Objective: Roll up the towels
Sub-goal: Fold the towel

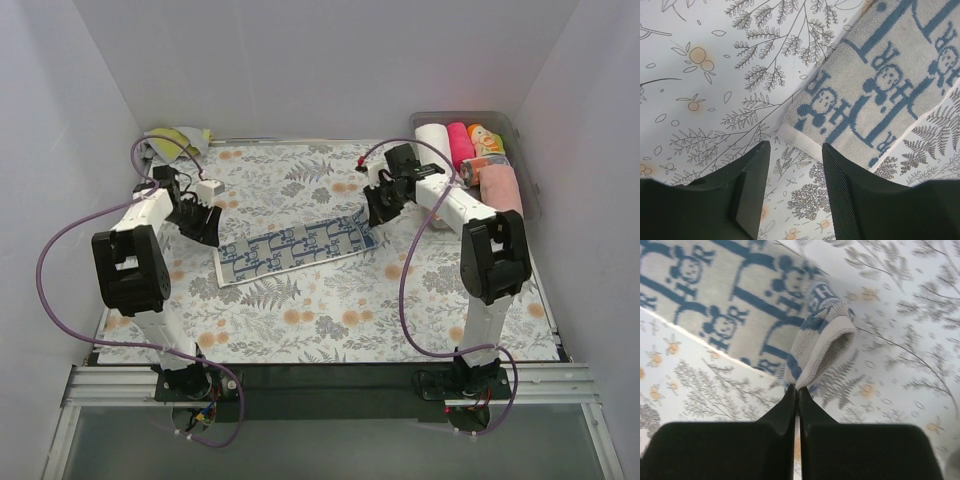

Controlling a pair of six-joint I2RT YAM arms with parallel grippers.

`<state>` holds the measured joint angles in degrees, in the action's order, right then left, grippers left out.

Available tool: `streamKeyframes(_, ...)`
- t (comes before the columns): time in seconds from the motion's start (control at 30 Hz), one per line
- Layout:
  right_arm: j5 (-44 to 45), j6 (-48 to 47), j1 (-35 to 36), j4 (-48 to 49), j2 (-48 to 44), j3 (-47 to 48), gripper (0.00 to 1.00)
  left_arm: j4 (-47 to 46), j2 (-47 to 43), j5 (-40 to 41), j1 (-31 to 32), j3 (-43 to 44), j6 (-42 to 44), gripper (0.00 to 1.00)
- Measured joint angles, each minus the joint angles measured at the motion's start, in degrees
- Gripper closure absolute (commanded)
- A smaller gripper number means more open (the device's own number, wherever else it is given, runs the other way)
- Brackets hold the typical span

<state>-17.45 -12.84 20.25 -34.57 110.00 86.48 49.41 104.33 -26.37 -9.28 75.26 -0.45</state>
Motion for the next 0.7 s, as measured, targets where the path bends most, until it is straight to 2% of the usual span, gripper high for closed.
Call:
streamKeyframes(0.37, -5.0, 4.2, 11.2, -0.2, 4.8, 6.9, 0.99, 0.9, 1.2, 0.0, -1.2, 1.7, -2.0, 0.55)
streamKeyframes(0.7, -6.2, 7.8, 13.6, 0.0, 14.4, 10.7, 0.99, 1.6, 1.3, 0.0, -1.2, 1.7, -2.4, 0.55)
